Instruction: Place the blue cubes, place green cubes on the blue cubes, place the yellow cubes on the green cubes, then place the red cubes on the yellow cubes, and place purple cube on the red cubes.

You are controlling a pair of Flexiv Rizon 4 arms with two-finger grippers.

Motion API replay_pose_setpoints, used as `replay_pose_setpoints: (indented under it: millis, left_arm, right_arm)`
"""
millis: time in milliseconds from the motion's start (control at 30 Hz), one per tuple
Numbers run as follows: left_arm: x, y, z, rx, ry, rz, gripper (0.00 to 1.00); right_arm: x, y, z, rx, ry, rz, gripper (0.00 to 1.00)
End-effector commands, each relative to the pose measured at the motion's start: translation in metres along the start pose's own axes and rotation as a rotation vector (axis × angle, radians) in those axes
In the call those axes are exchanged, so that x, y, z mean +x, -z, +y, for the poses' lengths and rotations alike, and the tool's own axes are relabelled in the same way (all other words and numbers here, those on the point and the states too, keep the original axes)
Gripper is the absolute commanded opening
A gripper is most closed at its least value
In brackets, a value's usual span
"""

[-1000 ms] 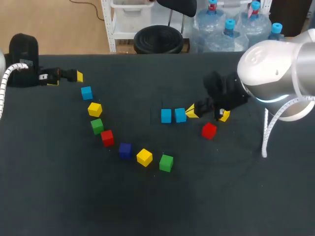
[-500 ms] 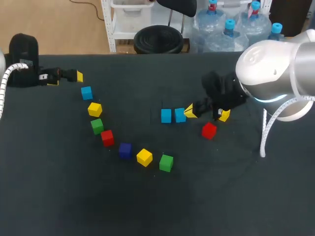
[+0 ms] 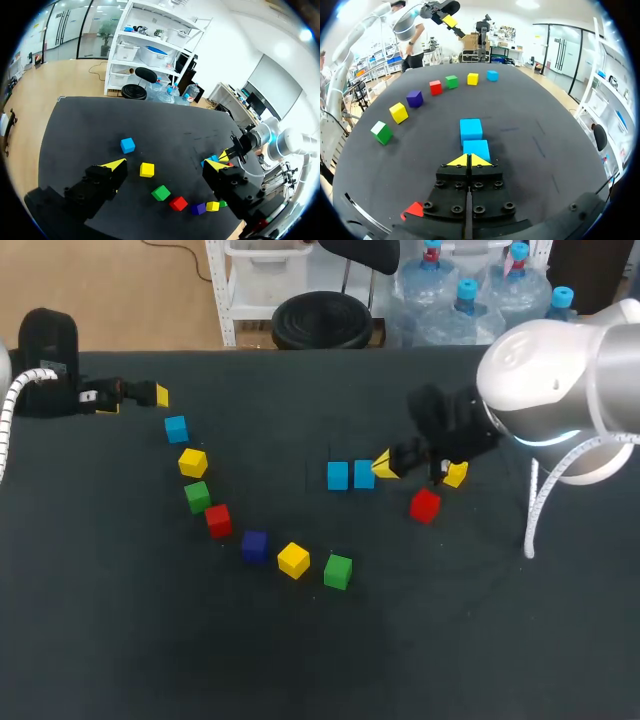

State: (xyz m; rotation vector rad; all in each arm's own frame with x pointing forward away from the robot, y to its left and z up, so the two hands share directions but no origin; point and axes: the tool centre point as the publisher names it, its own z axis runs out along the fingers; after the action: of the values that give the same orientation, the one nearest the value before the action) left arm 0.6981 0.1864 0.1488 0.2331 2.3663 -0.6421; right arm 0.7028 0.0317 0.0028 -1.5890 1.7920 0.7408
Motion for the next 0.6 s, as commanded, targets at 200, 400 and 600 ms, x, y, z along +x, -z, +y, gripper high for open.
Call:
replay_pose_setpoints:
  millis: [200, 400, 600]
  left_arm:
    - [-0.001, 0.000, -0.001, -0.006, 0.001, 0.006, 1.00]
    - [-0.001, 0.000, -0.001, -0.006, 0.001, 0.006, 1.00]
    - [-0.001, 0.000, -0.001, -0.006, 0.001, 0.006, 1.00]
  right_arm:
    - [0.005, 0.016, 0.003, 0.021, 0.008, 0.016, 0.00]
    - [0.002, 0.050, 0.004, 0.069, -0.023, -0.005, 0.00]
    - [0.001, 0.087, 0.002, 0.128, -0.064, -0.027, 0.00]
